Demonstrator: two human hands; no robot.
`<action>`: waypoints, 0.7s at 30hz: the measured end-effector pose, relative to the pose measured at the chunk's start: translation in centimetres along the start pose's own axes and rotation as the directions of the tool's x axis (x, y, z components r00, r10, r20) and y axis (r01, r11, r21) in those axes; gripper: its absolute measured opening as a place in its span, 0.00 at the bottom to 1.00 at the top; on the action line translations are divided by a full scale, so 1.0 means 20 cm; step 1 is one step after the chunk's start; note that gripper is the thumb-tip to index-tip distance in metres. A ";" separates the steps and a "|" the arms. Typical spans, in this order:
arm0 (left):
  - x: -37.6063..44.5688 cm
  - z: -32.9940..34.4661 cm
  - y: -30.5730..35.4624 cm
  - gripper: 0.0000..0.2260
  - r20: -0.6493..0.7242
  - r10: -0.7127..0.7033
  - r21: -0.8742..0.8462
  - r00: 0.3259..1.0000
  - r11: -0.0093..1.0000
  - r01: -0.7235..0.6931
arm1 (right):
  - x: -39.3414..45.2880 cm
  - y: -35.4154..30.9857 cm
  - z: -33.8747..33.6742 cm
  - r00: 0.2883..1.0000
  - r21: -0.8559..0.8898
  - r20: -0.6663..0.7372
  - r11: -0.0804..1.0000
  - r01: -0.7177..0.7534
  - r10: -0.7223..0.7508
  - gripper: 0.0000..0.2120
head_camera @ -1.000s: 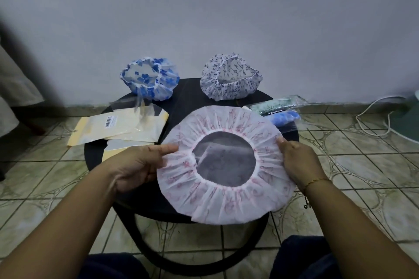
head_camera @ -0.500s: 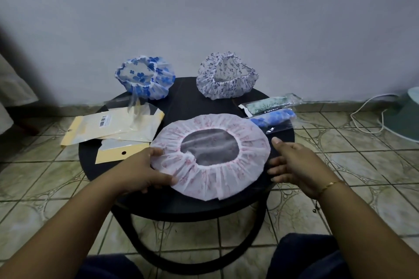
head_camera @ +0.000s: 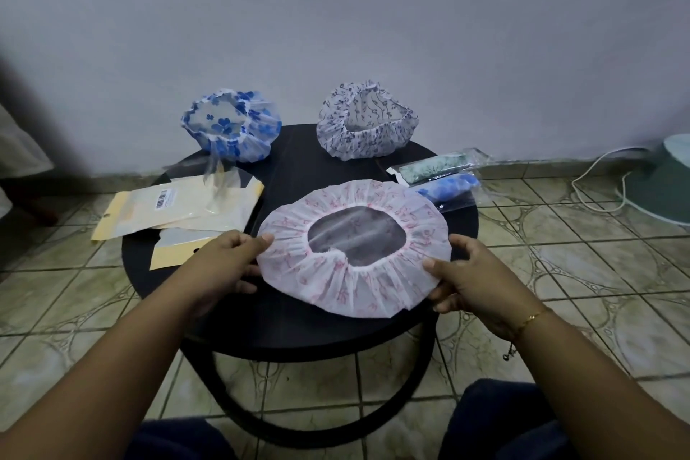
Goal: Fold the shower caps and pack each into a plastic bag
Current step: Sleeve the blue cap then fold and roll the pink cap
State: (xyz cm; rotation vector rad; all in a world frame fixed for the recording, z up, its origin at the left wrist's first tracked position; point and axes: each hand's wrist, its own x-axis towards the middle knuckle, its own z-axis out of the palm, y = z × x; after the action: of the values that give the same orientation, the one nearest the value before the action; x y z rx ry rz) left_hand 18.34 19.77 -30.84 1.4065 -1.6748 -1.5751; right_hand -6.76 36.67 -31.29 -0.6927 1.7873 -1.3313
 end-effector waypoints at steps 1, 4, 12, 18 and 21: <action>0.01 0.01 0.00 0.11 0.007 -0.017 -0.080 1.000 0.997 0.018 | -0.01 0.01 0.00 1.000 -0.002 0.009 1.000 0.009 -0.009 0.31; 0.03 0.02 0.00 0.07 0.076 -0.042 -0.200 0.996 0.978 0.057 | -0.01 0.03 0.00 0.998 0.013 0.030 0.999 0.050 -0.050 0.39; 0.00 -0.06 0.01 0.22 0.121 -0.015 0.163 0.993 0.987 -0.005 | 0.01 0.07 -0.10 0.996 -0.115 0.064 0.991 0.071 -0.064 0.32; -0.04 -0.11 0.02 0.32 0.192 0.048 0.547 0.980 0.824 -0.148 | -0.01 0.05 -0.13 0.991 -0.300 0.091 0.946 0.123 -0.100 0.29; -0.04 -0.13 0.02 0.33 0.164 0.148 0.599 0.975 0.771 -0.217 | -0.02 0.04 -0.14 0.984 -0.386 0.031 0.906 0.174 -0.175 0.27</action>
State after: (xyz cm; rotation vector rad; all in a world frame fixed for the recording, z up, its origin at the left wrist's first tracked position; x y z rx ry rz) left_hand 20.68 19.25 -29.52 1.3888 -2.4597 -1.0394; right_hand -8.93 38.71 -31.45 -1.0875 2.0570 -1.0950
